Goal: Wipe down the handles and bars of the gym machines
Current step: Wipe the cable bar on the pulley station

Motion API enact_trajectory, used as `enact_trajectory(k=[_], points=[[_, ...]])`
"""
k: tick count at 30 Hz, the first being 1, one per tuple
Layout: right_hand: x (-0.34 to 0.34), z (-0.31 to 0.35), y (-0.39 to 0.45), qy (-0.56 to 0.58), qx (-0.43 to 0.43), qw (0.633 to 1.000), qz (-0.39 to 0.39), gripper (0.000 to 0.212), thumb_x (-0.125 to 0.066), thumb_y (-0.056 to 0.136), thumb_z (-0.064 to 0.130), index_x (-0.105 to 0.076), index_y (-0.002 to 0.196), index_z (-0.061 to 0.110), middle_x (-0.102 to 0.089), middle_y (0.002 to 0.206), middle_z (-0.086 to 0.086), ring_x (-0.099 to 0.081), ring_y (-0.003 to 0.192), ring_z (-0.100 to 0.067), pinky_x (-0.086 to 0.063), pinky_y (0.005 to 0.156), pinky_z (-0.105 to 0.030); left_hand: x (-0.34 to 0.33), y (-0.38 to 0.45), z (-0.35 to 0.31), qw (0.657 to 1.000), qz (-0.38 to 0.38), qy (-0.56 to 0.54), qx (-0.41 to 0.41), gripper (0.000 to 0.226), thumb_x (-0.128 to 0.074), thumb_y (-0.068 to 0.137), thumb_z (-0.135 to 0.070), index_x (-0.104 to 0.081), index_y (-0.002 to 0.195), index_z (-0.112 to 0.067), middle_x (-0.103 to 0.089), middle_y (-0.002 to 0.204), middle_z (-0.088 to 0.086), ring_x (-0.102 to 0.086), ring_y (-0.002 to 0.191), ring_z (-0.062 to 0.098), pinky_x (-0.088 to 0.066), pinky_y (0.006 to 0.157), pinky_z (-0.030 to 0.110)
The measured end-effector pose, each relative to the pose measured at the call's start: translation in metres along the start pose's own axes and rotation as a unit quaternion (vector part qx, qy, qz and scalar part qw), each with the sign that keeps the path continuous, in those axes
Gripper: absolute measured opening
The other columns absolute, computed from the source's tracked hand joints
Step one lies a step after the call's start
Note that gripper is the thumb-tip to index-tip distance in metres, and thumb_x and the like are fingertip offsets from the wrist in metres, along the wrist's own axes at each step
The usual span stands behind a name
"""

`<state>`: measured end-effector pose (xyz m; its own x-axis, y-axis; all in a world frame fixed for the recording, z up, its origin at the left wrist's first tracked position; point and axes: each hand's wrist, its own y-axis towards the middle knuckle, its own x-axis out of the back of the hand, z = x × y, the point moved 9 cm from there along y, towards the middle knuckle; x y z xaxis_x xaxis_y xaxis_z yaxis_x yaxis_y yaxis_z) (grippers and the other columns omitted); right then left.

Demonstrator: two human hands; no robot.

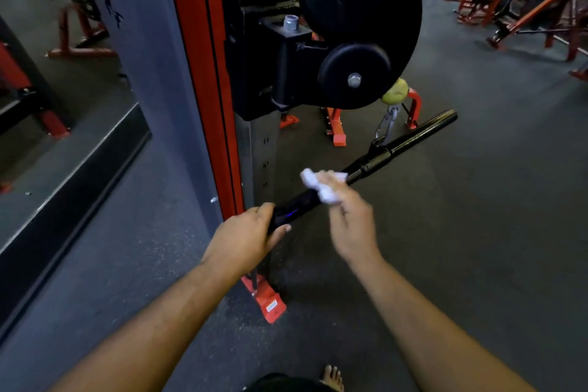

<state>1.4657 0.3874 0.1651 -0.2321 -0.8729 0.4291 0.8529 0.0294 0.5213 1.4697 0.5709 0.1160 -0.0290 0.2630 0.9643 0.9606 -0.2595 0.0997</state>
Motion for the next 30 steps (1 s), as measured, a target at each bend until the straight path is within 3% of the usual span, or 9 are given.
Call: enact_trajectory(k=[2, 6, 10, 13, 16, 19, 22, 26, 30], points=[[0.031, -0.023, 0.018, -0.061, -0.053, 0.993, -0.080, 0.038, -0.051, 0.100, 0.000, -0.063, 0.136, 0.007, -0.060, 0.142, -0.003, -0.050, 0.139, -0.014, -0.038, 0.118, -0.041, 0.002, -0.001, -0.001, 1.000, -0.003, -0.013, -0.006, 0.051, -0.039, 0.100, -0.066, -0.049, 0.131, -0.027, -0.066, 0.109, -0.001, -0.068, 0.090, 0.023, -0.056, 0.069, 0.040], [-0.005, -0.037, 0.012, -0.181, -0.041, 0.983, 0.016, 0.046, -0.043, 0.096, 0.001, -0.060, 0.138, 0.006, -0.049, 0.153, -0.004, -0.034, 0.150, -0.027, -0.025, 0.123, -0.051, -0.004, -0.004, 0.000, 0.999, 0.018, -0.031, -0.005, 0.050, -0.041, 0.100, -0.066, -0.049, 0.130, -0.028, -0.067, 0.110, 0.000, -0.068, 0.092, 0.024, -0.057, 0.071, 0.042], [-0.048, -0.002, -0.040, -0.092, -0.015, 0.994, 0.057, 0.054, -0.047, 0.091, -0.012, -0.059, 0.141, 0.006, -0.041, 0.156, -0.002, -0.028, 0.153, -0.021, -0.024, 0.125, -0.036, -0.007, -0.006, 0.000, 0.999, 0.017, -0.029, -0.015, 0.042, -0.044, 0.100, -0.062, -0.049, 0.120, -0.025, -0.067, 0.104, 0.002, -0.067, 0.089, 0.026, -0.052, 0.065, 0.040], [-0.048, 0.015, -0.061, -0.017, 0.022, 0.993, 0.113, 0.059, -0.050, 0.088, -0.023, -0.059, 0.140, 0.004, -0.048, 0.153, -0.004, -0.034, 0.150, -0.020, -0.028, 0.123, -0.034, -0.009, -0.010, -0.001, 0.999, 0.017, -0.027, -0.015, 0.041, -0.043, 0.100, -0.061, -0.049, 0.119, -0.024, -0.068, 0.105, 0.003, -0.067, 0.089, 0.027, -0.055, 0.068, 0.043], [-0.002, 0.004, -0.035, -0.042, 0.026, 0.998, 0.041, 0.059, -0.050, 0.087, -0.023, -0.057, 0.140, 0.002, -0.051, 0.151, -0.006, -0.040, 0.147, -0.024, -0.030, 0.123, -0.040, -0.007, -0.013, -0.006, 0.999, 0.008, -0.030, -0.009, 0.049, -0.041, 0.100, -0.064, -0.049, 0.131, -0.026, -0.067, 0.110, 0.001, -0.068, 0.093, 0.025, -0.055, 0.069, 0.039], [0.029, -0.027, 0.005, -0.100, -0.039, 0.994, -0.021, 0.050, -0.048, 0.098, -0.007, -0.053, 0.146, 0.004, -0.044, 0.156, -0.012, -0.031, 0.151, -0.029, -0.024, 0.125, -0.039, -0.011, -0.013, -0.012, 0.999, 0.015, -0.033, 0.009, 0.055, -0.040, 0.101, -0.065, -0.045, 0.139, -0.027, -0.067, 0.115, 0.001, -0.067, 0.096, 0.022, -0.054, 0.071, 0.037], [0.008, -0.044, 0.007, -0.136, -0.039, 0.989, 0.031, 0.052, -0.046, 0.095, -0.008, -0.052, 0.145, 0.003, -0.040, 0.158, -0.015, -0.024, 0.153, -0.032, -0.026, 0.122, -0.051, -0.018, -0.016, -0.017, 0.998, 0.032, -0.032, 0.034, 0.055, -0.040, 0.100, -0.065, -0.046, 0.139, -0.026, -0.067, 0.117, 0.005, -0.068, 0.100, 0.028, -0.056, 0.077, 0.043], [-0.023, -0.023, -0.042, -0.057, 0.019, 0.996, 0.069, 0.053, -0.040, 0.093, -0.001, -0.053, 0.145, 0.003, -0.039, 0.158, -0.010, -0.026, 0.153, -0.029, -0.026, 0.124, -0.043, -0.018, -0.017, -0.025, 0.998, 0.019, -0.025, 0.048, 0.048, -0.047, 0.101, -0.059, -0.050, 0.131, -0.022, -0.069, 0.114, 0.007, -0.068, 0.098, 0.031, -0.054, 0.073, 0.043], [-0.025, -0.005, -0.075, 0.039, 0.063, 0.985, 0.156, 0.058, -0.046, 0.089, -0.018, -0.054, 0.143, 0.001, -0.046, 0.155, -0.011, -0.033, 0.151, -0.027, -0.027, 0.124, -0.040, -0.022, -0.021, -0.028, 0.998, 0.014, -0.020, 0.066, 0.043, -0.047, 0.101, -0.058, -0.049, 0.126, -0.022, -0.069, 0.113, 0.006, -0.068, 0.096, 0.031, -0.054, 0.073, 0.045]])
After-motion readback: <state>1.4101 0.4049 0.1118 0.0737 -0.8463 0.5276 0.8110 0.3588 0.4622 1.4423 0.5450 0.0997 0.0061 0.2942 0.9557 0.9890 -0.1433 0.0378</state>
